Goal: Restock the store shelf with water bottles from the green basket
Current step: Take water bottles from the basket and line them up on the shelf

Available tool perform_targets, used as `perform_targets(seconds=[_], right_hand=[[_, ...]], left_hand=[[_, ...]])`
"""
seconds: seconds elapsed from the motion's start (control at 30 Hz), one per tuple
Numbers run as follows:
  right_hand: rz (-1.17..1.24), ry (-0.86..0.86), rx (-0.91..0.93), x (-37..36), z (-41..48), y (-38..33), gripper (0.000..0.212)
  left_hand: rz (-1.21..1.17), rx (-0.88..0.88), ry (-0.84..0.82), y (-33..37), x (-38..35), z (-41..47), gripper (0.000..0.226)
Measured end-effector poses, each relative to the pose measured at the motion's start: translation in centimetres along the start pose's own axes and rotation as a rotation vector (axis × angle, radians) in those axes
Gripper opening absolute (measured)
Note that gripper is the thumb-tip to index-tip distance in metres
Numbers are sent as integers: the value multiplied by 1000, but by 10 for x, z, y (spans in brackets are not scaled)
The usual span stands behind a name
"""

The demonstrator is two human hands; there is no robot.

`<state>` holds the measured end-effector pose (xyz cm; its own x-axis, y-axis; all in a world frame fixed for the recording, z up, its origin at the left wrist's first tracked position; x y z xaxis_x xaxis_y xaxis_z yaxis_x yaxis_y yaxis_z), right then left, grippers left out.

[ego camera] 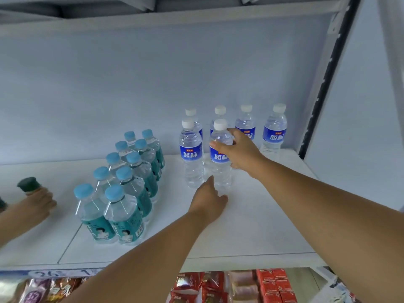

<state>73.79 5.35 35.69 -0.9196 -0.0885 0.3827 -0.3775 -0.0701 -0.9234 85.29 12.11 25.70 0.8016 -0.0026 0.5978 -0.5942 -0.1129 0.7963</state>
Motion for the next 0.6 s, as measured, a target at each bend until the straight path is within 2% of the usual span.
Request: perform_targets(seconds=[0.1, 0.17, 0.23, 0.33, 0.43, 0.5, 0.6], right_hand=[[-46, -20, -49, 8, -4, 15, 93], [-76, -5, -91, 17, -14, 33, 94], [-124, 9, -116, 22, -26, 50, 80], [-225, 58, -125, 21, -45, 65, 48], [-200, 53, -124, 13, -75, 79, 17], [-194, 35, -129, 10, -101, 85, 7], [-177, 39, -133, 8, -140, 86, 9]], left_hand=[[-29, 17, -62, -7, 3, -6, 63], [-16, 7, -81, -11, 1, -14, 55], [-9, -16, -72, -14, 2, -23, 43], [20, -42, -31, -18, 13, -37, 28], [36, -74, -51, -24, 19, -57, 19], [27, -92, -92, -27, 19, -75, 12], [46, -139, -151, -33, 22, -102, 13]])
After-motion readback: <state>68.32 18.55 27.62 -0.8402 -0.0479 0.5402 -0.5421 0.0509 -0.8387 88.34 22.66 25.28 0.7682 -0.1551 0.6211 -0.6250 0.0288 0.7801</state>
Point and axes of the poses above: each hand's wrist, its own z-axis towards the middle knuckle, its own x-axis out of the back of the hand, y = z × x, the point moved 7 cm from there along z, towards the middle knuckle, and after that the axes turned 3 degrees about -z, right-handed, at the moved point
